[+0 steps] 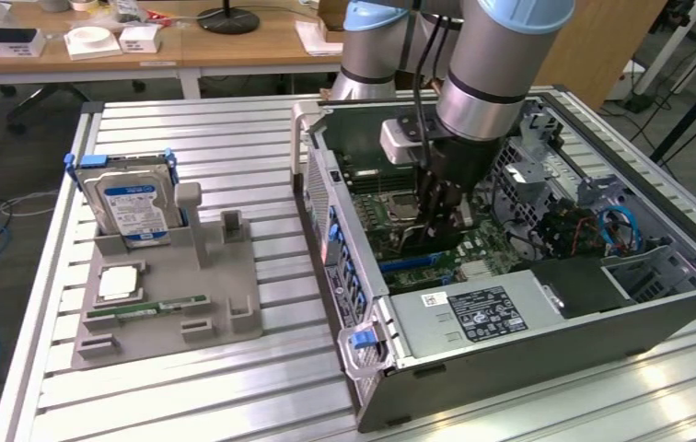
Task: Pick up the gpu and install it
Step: 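Insert the gpu into the slot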
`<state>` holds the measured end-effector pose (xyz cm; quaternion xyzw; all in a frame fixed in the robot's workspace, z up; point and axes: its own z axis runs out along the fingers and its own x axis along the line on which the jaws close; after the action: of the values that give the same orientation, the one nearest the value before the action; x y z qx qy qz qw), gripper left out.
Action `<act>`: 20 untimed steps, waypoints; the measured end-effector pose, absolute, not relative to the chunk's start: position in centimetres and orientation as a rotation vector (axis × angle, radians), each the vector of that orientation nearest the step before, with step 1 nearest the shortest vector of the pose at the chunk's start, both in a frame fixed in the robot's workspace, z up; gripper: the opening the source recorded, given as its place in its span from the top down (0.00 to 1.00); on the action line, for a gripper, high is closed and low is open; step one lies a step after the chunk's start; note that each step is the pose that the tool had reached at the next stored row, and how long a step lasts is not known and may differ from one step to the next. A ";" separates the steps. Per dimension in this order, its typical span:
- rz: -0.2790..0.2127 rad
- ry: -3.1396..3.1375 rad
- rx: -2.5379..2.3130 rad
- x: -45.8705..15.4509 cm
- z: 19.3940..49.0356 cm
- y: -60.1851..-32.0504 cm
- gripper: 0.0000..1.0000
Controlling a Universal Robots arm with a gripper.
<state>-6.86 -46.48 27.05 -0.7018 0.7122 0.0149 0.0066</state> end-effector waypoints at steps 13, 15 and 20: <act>0.047 2.228 -2.195 -7.0 25.9 -46.5 0.74; 0.046 2.228 -2.195 -7.1 25.8 -46.5 0.74; 0.047 2.228 -2.195 -7.1 25.8 -46.5 0.74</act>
<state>-7.10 -46.48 25.77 -0.7017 0.7122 0.0150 0.0068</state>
